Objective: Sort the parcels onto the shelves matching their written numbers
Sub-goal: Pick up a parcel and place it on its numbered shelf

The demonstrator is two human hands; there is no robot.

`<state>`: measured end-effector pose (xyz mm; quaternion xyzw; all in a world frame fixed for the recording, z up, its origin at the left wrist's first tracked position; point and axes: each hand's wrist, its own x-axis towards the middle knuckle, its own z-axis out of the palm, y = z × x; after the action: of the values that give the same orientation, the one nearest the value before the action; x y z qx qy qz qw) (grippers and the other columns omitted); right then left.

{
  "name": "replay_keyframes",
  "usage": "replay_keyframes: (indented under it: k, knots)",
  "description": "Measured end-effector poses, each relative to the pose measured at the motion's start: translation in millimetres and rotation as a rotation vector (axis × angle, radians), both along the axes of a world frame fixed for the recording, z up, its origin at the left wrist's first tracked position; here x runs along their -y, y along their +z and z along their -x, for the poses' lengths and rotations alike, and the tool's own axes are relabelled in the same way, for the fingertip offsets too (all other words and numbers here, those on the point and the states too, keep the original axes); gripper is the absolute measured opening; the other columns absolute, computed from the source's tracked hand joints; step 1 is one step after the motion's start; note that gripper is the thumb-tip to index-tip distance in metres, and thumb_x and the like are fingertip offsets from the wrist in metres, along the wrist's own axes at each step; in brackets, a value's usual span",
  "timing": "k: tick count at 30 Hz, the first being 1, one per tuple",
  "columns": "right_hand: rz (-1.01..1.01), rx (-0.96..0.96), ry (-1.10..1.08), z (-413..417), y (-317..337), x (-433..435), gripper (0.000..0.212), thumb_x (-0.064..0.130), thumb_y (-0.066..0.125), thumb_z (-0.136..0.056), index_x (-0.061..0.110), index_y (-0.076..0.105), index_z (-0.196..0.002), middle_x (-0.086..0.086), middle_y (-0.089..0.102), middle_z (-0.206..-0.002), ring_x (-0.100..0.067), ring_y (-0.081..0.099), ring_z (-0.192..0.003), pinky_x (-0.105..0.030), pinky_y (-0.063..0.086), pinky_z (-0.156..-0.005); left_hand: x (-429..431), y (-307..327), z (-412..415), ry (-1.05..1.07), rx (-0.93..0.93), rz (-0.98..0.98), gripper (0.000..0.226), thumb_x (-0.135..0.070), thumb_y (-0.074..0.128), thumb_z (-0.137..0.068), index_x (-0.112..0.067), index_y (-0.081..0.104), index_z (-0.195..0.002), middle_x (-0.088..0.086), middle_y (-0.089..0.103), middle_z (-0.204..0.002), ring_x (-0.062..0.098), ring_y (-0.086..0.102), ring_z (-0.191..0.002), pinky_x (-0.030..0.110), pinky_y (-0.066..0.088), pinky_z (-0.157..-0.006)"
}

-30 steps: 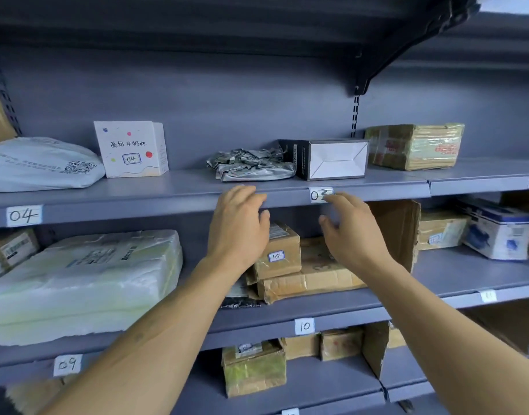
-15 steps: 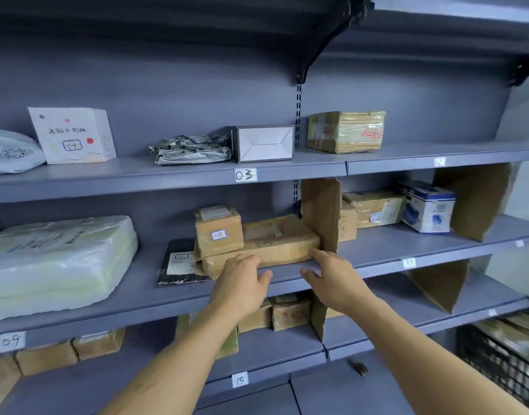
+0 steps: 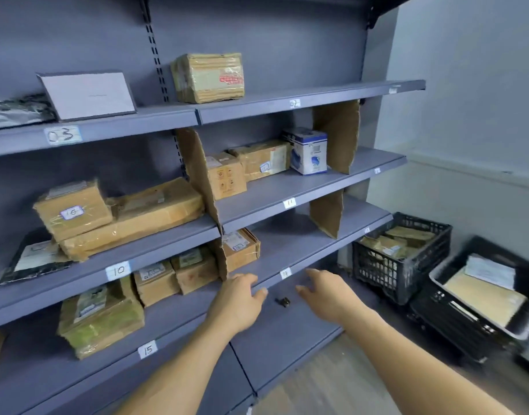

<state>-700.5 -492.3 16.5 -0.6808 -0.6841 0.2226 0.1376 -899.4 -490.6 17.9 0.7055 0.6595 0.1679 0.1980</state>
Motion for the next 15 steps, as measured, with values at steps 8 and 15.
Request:
replay_keyframes:
  k: [8, 15]
  knots:
    - [0.072, -0.022, -0.202, -87, -34, 11, 0.054, 0.043, 0.05, -0.102, 0.007, 0.048, -0.142, -0.012, 0.052, -0.145, -0.03, 0.044, -0.136, -0.038, 0.04, -0.108, -22, -24, -97, -0.189, 0.033, 0.095, 0.048, -0.039, 0.054, -0.099, -0.018, 0.051, -0.143, 0.002, 0.051, -0.146, 0.021, 0.047, -0.134, 0.028, 0.037, -0.106]
    - [0.104, -0.059, -0.371, -142, -59, -23, 0.05, 0.049, 0.053, -0.095, 0.015, 0.056, -0.133, -0.005, 0.064, -0.128, -0.026, 0.058, -0.12, -0.034, 0.048, -0.095, -80, -42, -159, -0.342, 0.036, 0.149, 0.049, -0.043, 0.052, -0.099, -0.022, 0.05, -0.143, -0.002, 0.048, -0.147, 0.019, 0.048, -0.132, 0.033, 0.041, -0.107]
